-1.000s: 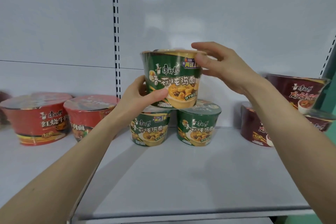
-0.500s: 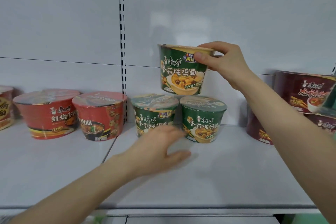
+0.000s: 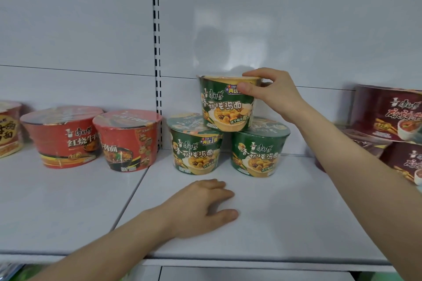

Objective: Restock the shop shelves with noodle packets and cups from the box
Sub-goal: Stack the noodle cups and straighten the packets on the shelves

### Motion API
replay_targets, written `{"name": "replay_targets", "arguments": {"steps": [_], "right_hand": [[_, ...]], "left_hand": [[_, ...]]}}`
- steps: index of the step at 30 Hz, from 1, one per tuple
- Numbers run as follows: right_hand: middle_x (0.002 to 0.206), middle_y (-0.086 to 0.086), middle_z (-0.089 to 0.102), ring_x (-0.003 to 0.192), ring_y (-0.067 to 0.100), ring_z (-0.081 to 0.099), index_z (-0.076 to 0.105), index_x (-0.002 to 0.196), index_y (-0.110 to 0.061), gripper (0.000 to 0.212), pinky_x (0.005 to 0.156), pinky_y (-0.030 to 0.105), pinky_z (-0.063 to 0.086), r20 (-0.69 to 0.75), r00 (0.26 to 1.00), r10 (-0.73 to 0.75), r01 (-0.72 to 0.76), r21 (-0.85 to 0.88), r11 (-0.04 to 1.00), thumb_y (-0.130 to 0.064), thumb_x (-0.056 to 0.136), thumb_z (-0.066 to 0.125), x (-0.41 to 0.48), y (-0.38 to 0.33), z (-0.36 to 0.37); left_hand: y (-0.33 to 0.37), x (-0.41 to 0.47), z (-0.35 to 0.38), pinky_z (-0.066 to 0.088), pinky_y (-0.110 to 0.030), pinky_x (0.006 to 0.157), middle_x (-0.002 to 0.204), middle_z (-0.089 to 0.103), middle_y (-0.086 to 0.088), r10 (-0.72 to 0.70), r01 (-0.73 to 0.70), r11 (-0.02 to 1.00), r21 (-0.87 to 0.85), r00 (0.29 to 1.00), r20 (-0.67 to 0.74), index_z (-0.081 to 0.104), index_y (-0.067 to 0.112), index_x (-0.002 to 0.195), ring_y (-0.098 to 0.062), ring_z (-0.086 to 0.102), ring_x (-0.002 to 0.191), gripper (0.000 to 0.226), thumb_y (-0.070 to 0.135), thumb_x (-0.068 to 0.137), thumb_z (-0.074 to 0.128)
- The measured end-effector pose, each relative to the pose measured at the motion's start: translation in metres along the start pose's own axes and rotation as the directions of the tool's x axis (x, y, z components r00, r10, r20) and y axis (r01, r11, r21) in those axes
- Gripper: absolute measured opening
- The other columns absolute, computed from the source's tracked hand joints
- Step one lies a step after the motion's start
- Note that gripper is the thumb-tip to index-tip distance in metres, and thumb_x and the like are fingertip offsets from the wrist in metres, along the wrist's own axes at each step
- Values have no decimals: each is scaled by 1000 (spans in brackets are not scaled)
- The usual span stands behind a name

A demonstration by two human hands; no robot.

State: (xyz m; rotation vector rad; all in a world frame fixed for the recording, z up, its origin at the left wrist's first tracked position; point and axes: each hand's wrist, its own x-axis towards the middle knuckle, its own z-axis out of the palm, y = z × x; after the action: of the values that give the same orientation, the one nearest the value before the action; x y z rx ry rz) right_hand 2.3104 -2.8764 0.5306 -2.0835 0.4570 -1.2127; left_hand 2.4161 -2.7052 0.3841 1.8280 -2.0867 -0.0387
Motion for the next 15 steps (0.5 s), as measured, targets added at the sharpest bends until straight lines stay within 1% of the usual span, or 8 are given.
{"name": "replay_targets", "arguments": {"steps": [4, 6, 8, 10, 11, 13, 15], "right_hand": [[100, -2, 59, 86, 11, 59, 63, 98, -21, 26, 80, 28, 53, 46, 999, 3, -3, 10, 1000, -24, 75, 73, 0, 4, -4], [100, -3, 58, 89, 12, 58, 61, 97, -25, 21, 82, 29, 52, 81, 997, 0, 0, -3, 1000, -23, 78, 70, 0, 7, -7], [101, -3, 57, 91, 12, 57, 58, 97, -28, 19, 77, 21, 52, 108, 994, -11, 13, -13, 1000, -23, 81, 67, 0, 9, -9], [99, -6, 56, 88, 8, 56, 56, 101, -25, 21, 68, 10, 51, 137, 990, -22, 25, -21, 999, -23, 83, 65, 0, 10, -10], [98, -8, 55, 89, 7, 56, 54, 103, -24, 21, 67, 8, 50, 149, 989, -23, 26, -22, 999, -22, 84, 64, 0, 10, -10], [97, -11, 54, 94, 12, 56, 53, 104, -24, 21, 71, 11, 50, 169, 986, -15, 19, -20, 1000, -22, 85, 63, 1, 10, -11], [101, -7, 54, 102, 17, 55, 53, 104, -25, 21, 80, 19, 49, 189, 982, 1, 2, -16, 1000, -23, 85, 62, 2, 10, -12]], "left_hand": [[0, -1, 0, 11, -7, 104, 152, 30, 1, -13, 13, 1000, -10, 1000, 5, 41, 27, 139, -6, 23, 140, 54, 51, 91, 46], [0, -1, 1, 12, -8, 105, 152, 30, 2, -11, 11, 1000, -3, 1000, 4, 40, 28, 139, -7, 22, 140, 54, 51, 91, 45], [0, -1, 1, 13, -9, 106, 152, 30, 2, -12, 12, 1000, -1, 1000, 5, 40, 28, 139, -7, 22, 140, 54, 51, 91, 45], [1, -1, 0, 12, -9, 106, 152, 29, 3, -16, 16, 1000, 0, 1000, 8, 40, 28, 139, -7, 22, 141, 54, 51, 91, 45], [1, -1, 0, 12, -9, 106, 152, 29, 3, -18, 18, 1000, 0, 1000, 11, 40, 28, 139, -6, 21, 141, 54, 51, 91, 44], [1, -1, 0, 12, -8, 104, 152, 29, 4, -23, 23, 1000, 0, 1000, 12, 39, 29, 139, -6, 21, 140, 54, 51, 91, 44], [2, -1, 0, 12, -8, 104, 152, 28, 5, -25, 25, 1000, 4, 1000, 12, 39, 29, 139, -5, 21, 140, 54, 52, 91, 44]]}}
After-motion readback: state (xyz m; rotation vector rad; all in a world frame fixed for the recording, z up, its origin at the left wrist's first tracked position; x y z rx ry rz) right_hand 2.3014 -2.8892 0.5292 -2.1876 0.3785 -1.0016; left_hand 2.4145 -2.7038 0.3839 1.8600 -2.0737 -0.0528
